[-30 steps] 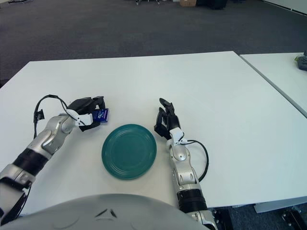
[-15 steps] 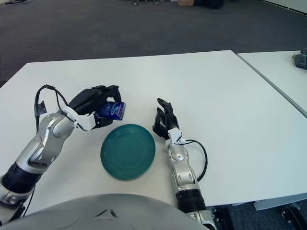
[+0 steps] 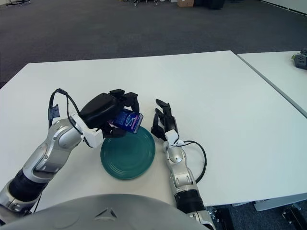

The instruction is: Put the gum into the plate.

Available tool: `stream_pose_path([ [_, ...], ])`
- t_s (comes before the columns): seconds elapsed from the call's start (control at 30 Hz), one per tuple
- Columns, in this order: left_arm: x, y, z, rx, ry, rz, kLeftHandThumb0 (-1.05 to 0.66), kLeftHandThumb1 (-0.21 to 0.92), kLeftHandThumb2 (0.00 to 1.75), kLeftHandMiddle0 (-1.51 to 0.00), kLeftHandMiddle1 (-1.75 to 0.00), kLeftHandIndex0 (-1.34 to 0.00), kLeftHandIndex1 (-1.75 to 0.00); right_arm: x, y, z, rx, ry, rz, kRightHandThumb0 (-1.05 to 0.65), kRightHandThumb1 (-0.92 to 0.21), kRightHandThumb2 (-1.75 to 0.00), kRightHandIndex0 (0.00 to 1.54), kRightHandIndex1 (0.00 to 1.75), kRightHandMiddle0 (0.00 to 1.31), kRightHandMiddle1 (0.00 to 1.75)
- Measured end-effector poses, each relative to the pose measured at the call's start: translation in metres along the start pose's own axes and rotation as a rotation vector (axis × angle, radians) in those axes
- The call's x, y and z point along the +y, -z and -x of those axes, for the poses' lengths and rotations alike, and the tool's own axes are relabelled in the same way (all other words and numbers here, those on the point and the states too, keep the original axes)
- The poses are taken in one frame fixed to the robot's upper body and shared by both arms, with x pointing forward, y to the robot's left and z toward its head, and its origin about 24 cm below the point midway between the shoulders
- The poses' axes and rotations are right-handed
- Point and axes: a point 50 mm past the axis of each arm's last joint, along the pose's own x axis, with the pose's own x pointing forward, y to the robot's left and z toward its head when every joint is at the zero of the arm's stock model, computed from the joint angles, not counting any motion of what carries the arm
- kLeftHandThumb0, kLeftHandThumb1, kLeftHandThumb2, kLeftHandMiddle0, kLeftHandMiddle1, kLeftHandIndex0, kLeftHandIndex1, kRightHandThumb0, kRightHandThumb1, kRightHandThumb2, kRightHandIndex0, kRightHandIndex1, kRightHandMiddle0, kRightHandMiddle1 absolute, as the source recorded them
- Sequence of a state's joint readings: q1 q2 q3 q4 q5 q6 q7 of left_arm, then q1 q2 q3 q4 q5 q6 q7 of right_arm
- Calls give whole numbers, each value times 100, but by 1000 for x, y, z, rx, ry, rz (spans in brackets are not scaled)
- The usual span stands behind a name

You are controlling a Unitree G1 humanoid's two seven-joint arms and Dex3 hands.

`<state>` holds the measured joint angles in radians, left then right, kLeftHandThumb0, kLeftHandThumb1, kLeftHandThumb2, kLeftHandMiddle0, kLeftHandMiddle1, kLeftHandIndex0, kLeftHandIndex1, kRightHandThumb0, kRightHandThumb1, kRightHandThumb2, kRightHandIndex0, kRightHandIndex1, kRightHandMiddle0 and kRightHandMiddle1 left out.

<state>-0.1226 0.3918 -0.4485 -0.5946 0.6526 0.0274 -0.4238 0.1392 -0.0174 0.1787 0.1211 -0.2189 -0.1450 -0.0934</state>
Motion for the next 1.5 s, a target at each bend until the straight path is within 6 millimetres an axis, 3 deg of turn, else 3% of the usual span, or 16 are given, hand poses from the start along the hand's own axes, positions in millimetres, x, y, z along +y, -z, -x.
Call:
stream_pose_path([
  [0.27,-11,-19,-2,-30,166,13,-52,19,147,-114,-175,-71,-175,-2,-4,16,-11,-37,104,-72,-92,-110,28,0,0,62],
  [0.57,-20,-23,-14,-53,308,-73,-52,18,148,-110,-175,-72,-175,3,-12,13,31,-49,145,-73,-92,-109,26,0,0,58],
  [0.73,-25,-22,-15,-42,375,-102,-52,18,147,-106,-175,-71,-175,10,-22,10,32,-45,236,-66,-92,-102,48,17,1,81],
  [0.9,-32,-20,-15,-25,473,-71,-51,20,146,-101,-175,-70,-175,1,-12,15,105,-75,10,-69,-92,-105,37,14,0,70],
  [1.2,-39,-14,-13,-16,531,-62,-50,22,143,-94,-175,-68,-175,3,-13,-14,140,15,-62,-70,-92,-107,32,8,0,65],
  [1.27,-40,-14,-13,-14,533,-54,-26,12,153,-87,-172,-68,-175,5,-13,-18,139,30,-85,-70,-92,-107,32,7,0,63],
  [1.33,-41,-14,-13,-17,533,-47,-13,7,159,-82,-171,-68,-175,5,-12,-19,136,41,-103,-69,-92,-107,31,6,0,62],
  [1.5,-44,-12,-12,-10,543,-44,-2,2,164,-78,-171,-68,-175,7,-10,-17,123,52,-122,-68,-92,-106,29,4,0,57],
])
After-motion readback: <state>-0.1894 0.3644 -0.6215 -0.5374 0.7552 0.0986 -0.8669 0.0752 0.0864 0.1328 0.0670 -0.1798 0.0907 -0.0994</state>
